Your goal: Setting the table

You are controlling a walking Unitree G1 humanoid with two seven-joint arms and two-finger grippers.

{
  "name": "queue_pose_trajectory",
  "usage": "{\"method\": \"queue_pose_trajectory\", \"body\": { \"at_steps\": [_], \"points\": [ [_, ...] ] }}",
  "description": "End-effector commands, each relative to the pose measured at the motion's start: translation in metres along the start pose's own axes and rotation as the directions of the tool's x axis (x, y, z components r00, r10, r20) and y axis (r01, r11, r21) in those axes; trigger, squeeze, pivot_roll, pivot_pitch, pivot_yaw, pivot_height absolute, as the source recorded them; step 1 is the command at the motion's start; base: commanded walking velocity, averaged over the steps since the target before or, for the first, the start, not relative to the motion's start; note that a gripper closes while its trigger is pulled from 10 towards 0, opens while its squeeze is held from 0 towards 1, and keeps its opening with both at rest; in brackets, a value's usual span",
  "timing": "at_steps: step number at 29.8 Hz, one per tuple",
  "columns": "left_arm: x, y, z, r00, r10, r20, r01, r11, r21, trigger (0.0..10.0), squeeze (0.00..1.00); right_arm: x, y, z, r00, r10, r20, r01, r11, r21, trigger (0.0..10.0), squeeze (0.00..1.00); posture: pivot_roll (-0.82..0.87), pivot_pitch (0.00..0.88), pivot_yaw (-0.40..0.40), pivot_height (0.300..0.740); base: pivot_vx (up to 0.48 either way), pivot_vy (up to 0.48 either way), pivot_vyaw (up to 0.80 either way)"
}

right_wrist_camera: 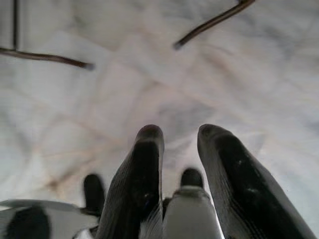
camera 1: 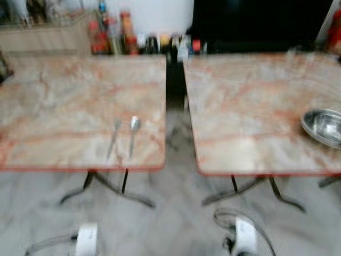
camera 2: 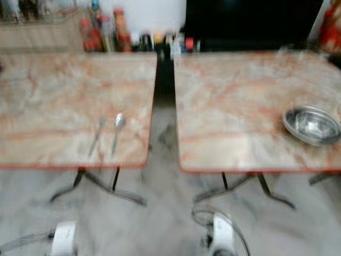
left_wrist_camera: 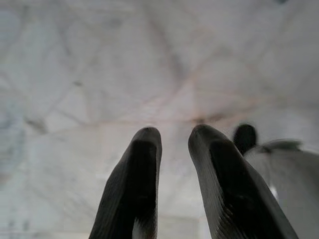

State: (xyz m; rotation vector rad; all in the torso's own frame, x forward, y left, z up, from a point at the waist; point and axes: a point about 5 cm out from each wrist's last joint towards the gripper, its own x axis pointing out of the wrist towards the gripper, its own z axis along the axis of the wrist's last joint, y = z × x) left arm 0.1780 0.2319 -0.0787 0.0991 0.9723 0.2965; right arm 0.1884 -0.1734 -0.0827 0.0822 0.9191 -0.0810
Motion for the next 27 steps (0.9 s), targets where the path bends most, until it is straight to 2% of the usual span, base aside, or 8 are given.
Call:
{"method": "queue_pose_trajectory", "body": {
  "at_steps": [1,27],
  "points": [
    [0.0003,-0.0051,0.0041,1.0,-0.011,0.006,0.011,1.0,-0.002,10.0,0.0,-0.0007,-0.0092,0.0002,1.0,-0.024,0.002,0.024,1.0,0.005,10.0,0.0,0.0,0.0,0.04,0.719,0.0,0.416,0.0],
    [0.0009,-0.0072,0.0106,0.999,-0.018,0.027,0.018,1.0,0.017,10.0,0.0,-0.0006,-0.0074,0.0002,1.0,-0.018,0.003,0.018,1.0,0.009,10.0,0.0,0.0,0.0,0.039,0.719,0.0,0.386,0.0]
  ]
}}
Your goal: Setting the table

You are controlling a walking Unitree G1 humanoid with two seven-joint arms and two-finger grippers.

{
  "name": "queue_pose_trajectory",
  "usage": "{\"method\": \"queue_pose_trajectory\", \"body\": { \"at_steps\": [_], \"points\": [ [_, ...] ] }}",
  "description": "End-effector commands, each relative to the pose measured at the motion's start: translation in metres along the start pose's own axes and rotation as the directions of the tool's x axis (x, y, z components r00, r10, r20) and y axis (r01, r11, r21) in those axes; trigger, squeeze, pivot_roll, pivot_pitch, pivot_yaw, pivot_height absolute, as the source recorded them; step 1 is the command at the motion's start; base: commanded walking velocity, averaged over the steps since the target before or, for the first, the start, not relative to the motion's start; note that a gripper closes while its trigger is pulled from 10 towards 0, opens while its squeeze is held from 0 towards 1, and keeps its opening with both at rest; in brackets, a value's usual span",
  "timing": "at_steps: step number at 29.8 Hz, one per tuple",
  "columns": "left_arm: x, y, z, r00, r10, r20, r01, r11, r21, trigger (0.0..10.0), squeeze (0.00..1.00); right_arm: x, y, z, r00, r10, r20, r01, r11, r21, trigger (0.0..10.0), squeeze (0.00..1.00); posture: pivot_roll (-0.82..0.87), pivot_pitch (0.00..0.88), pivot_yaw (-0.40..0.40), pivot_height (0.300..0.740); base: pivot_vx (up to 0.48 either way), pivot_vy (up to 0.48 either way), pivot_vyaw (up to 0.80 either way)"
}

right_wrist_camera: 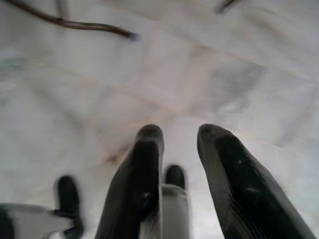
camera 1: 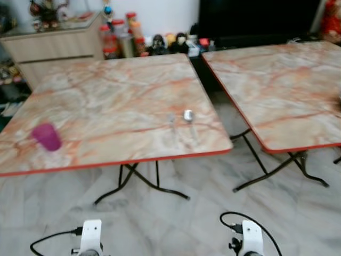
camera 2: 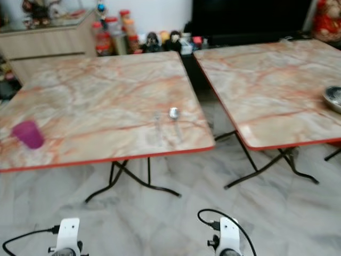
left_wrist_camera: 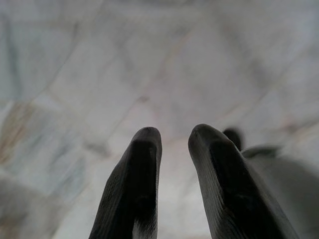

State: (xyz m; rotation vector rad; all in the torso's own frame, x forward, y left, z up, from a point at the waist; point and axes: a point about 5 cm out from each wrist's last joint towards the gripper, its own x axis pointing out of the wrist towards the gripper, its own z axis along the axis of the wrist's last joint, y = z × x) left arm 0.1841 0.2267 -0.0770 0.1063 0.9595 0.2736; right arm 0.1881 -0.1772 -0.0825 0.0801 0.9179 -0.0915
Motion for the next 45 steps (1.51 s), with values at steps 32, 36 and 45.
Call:
{"method": "queue_pose_trajectory", "body": {
  "at_steps": [32,36,45],
  "points": [
    [0.0006,-0.0069,0.0105,0.999,-0.02,0.044,0.02,1.0,0.004,10.0,0.0,0.0,-0.0013,0.0015,1.0,0.008,0.009,-0.008,1.0,-0.018,10.0,0.0,0.01,0.0,0.034,0.719,0.104,0.009,0.0],
    [0.0004,-0.0073,0.0096,0.999,-0.021,0.041,0.021,1.0,0.003,10.0,0.0,-0.0001,-0.0019,0.0013,1.0,0.003,0.008,-0.003,1.0,-0.017,10.0,0.0,0.01,0.0,0.034,0.719,0.281,0.0,0.23],
    [0.0,-0.0095,0.0074,0.999,-0.028,0.033,0.028,1.0,0.003,10.0,0.0,0.0,-0.0036,0.0016,1.0,-0.003,0.004,0.003,1.0,-0.015,10.0,0.0,0.01,0.0,0.028,0.719,0.282,0.0,0.1]
  ]
}}
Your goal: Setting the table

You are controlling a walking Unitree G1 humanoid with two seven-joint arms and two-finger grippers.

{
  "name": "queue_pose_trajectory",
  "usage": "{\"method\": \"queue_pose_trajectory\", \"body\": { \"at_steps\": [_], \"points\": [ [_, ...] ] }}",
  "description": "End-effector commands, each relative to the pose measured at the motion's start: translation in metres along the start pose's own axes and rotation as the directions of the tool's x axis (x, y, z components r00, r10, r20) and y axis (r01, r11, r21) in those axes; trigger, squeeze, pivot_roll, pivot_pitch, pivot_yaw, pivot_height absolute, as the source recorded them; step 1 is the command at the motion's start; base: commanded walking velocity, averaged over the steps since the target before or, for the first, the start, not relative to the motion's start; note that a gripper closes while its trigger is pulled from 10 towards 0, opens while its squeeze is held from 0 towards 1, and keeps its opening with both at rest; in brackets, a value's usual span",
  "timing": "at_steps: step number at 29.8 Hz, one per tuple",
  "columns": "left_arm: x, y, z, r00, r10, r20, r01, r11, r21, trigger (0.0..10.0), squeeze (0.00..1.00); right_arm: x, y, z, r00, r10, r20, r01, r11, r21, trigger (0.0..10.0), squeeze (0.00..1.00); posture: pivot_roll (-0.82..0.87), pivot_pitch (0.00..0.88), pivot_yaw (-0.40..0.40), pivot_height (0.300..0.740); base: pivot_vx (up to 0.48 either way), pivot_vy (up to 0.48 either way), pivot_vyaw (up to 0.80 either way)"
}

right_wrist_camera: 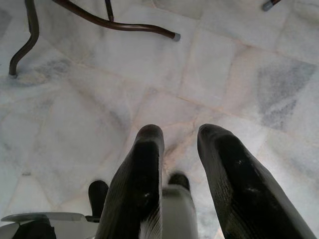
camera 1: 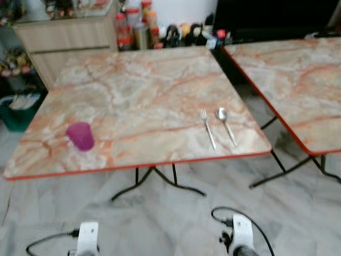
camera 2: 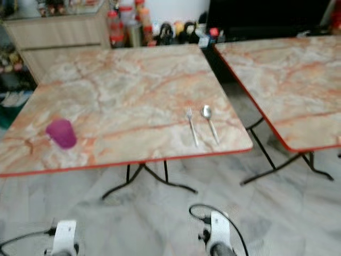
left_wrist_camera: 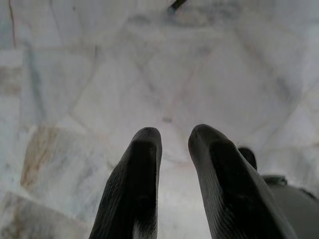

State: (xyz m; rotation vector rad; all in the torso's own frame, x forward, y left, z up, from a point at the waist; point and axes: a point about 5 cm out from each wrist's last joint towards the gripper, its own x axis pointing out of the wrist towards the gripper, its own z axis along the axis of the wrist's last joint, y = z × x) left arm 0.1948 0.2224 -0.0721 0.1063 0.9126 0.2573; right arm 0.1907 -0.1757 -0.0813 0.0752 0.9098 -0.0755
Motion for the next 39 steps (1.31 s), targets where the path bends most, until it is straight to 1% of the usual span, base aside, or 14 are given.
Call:
{"method": "queue_pose_trajectory", "body": {
  "at_steps": [1,8,12,17,19,23,28,32,33,34,35,37,38,39],
  "points": [
    [-0.001,-0.005,-0.004,1.0,-0.016,-0.015,0.016,1.0,0.002,10.0,0.0,-0.001,-0.006,-0.001,1.0,-0.015,-0.004,0.015,1.0,-0.005,10.0,0.0,0.01,0.0,0.03,0.719,0.285,0.0,0.0],
    [-0.002,-0.006,-0.007,1.0,-0.021,-0.024,0.021,1.0,0.005,10.0,0.0,-0.002,-0.007,-0.005,1.0,-0.015,-0.011,0.015,1.0,-0.023,10.0,0.0,0.01,0.0,0.029,0.719,0.202,0.0,0.0],
    [-0.002,-0.006,-0.008,0.999,-0.023,-0.025,0.023,1.0,0.005,10.0,0.0,-0.002,-0.007,-0.005,1.0,-0.004,-0.007,0.003,0.998,-0.07,10.0,0.0,0.01,0.0,0.028,0.719,0.0,0.0,0.0],
    [-0.002,-0.006,-0.009,0.999,-0.023,-0.027,0.023,1.0,0.006,10.0,0.0,-0.002,-0.009,-0.006,1.0,-0.006,-0.01,0.005,0.995,-0.098,10.0,0.0,0.0,0.0,0.028,0.719,0.0,0.0,0.0],
    [-0.002,-0.007,-0.01,0.999,-0.025,-0.033,0.026,1.0,0.009,10.0,0.0,-0.003,-0.01,-0.004,1.0,0.019,0.011,-0.017,0.987,-0.158,10.0,0.0,0.0,0.0,0.026,0.719,0.0,0.0,0.0],
    [-0.003,-0.007,-0.013,0.999,-0.024,-0.04,0.024,1.0,0.006,10.0,0.0,-0.003,-0.014,0.004,0.997,0.035,0.069,-0.021,0.98,-0.2,10.0,0.0,0.0,0.0,0.026,0.719,0.0,0.0,0.0],
    [-0.003,-0.006,-0.016,0.999,-0.023,-0.044,0.024,1.0,0.005,10.0,0.0,-0.005,-0.018,0.017,0.985,0.05,0.167,-0.015,0.978,-0.206,10.0,0.0,0.0,0.0,0.026,0.719,0.0,0.0,0.0],
    [-0.004,-0.006,-0.018,0.999,-0.022,-0.046,0.023,1.0,0.003,10.0,0.0,-0.007,-0.018,0.028,0.963,0.071,0.261,-0.003,0.968,-0.252,10.0,0.0,-0.01,0.0,0.027,0.719,0.0,0.0,0.0],
    [-0.004,-0.006,-0.018,0.999,-0.022,-0.047,0.022,1.0,0.005,10.0,0.0,-0.01,-0.017,0.037,0.938,0.085,0.337,0.031,0.945,-0.326,10.0,0.0,-0.01,0.0,0.028,0.719,0.0,0.0,0.0],
    [-0.004,-0.006,-0.018,0.999,-0.022,-0.047,0.022,1.0,0.005,10.0,0.0,-0.01,-0.017,0.037,0.938,0.085,0.337,0.031,0.945,-0.326,10.0,0.0,-0.01,0.0,0.028,0.719,0.0,0.0,0.0],
    [-0.004,-0.006,-0.019,0.999,-0.022,-0.046,0.023,1.0,0.008,10.0,0.0,-0.013,-0.015,0.045,0.913,0.106,0.394,0.054,0.926,-0.374,10.0,0.0,-0.01,0.0,0.028,0.719,0.0,0.0,0.0],
    [-0.004,-0.006,-0.019,0.999,-0.025,-0.046,0.025,1.0,0.014,10.0,0.0,-0.015,-0.013,0.054,0.887,0.108,0.449,0.069,0.93,-0.36,10.0,0.0,-0.02,0.0,0.029,0.719,0.0,0.0,0.0],
    [-0.004,-0.005,-0.019,0.999,-0.025,-0.043,0.026,1.0,0.017,10.0,0.0,-0.018,-0.011,0.064,0.855,0.111,0.506,0.071,0.943,-0.326,10.0,0.0,-0.02,0.0,0.031,0.719,0.0,0.0,0.0],
    [-0.004,-0.005,-0.02,0.999,-0.024,-0.044,0.025,0.999,0.019,10.0,0.0,-0.02,-0.009,0.069,0.839,0.119,0.531,0.071,0.944,-0.323,10.0,0.0,-0.02,0.0,0.031,0.719,0.0,0.0,0.0]
  ]
}}
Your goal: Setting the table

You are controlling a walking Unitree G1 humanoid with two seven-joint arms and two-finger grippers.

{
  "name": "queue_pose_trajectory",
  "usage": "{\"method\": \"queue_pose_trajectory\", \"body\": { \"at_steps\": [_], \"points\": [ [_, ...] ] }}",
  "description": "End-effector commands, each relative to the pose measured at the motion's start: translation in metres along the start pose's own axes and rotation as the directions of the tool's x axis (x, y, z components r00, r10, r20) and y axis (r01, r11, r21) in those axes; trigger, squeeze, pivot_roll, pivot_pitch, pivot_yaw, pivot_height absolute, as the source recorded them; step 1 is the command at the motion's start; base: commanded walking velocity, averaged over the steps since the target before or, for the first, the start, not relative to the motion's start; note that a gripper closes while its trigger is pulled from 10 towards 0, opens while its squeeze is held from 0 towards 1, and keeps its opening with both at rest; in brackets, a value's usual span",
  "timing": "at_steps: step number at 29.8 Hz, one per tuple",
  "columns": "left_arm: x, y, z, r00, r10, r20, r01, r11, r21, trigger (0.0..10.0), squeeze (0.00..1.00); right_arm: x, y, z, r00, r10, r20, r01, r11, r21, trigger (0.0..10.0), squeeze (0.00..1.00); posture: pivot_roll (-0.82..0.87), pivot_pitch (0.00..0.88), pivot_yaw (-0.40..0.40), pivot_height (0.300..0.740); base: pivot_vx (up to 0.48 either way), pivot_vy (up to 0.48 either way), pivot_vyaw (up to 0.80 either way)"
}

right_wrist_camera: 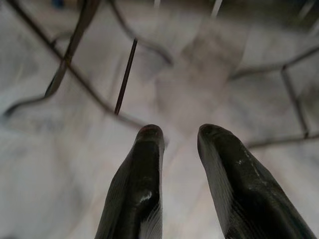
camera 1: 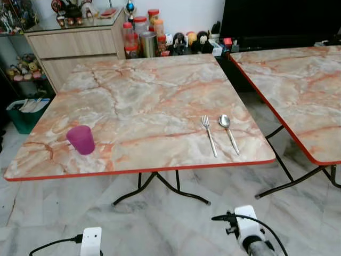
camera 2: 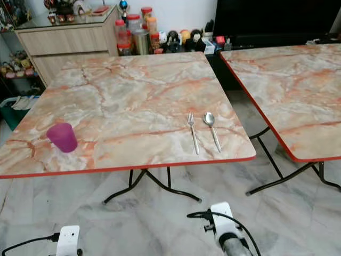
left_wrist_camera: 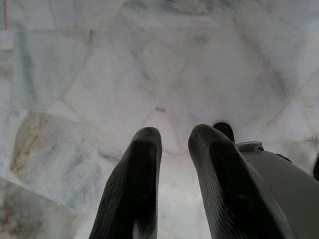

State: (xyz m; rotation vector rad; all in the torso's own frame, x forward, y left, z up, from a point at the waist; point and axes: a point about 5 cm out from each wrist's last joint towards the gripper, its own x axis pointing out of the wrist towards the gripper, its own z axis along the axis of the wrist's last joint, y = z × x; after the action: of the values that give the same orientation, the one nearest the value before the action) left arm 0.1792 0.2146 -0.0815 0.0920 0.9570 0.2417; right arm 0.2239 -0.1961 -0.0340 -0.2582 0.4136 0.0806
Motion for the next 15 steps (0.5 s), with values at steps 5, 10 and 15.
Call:
{"method": "queue_pose_trajectory", "body": {
  "at_steps": [5,10,15],
  "points": [
    [-0.001,0.003,-0.005,1.0,0.001,-0.01,0.0,1.0,0.029,10.0,0.0,0.004,0.003,0.039,0.977,-0.036,0.209,0.029,0.999,0.033,10.0,0.0,-0.02,0.0,0.035,0.719,0.0,0.0,0.0],
    [-0.001,0.004,-0.007,1.0,0.008,-0.011,-0.008,0.999,0.037,10.0,0.0,0.004,0.008,0.065,0.95,-0.037,0.31,0.025,0.999,0.043,10.0,0.0,-0.02,0.0,0.033,0.719,0.0,0.0,0.0],
    [-0.001,0.004,-0.006,1.0,0.006,-0.006,-0.006,0.999,0.05,10.0,0.0,0.007,0.012,0.095,0.918,-0.049,0.395,0.027,0.998,0.061,10.0,0.0,-0.02,0.0,0.034,0.719,0.0,0.0,0.0]
  ]
}}
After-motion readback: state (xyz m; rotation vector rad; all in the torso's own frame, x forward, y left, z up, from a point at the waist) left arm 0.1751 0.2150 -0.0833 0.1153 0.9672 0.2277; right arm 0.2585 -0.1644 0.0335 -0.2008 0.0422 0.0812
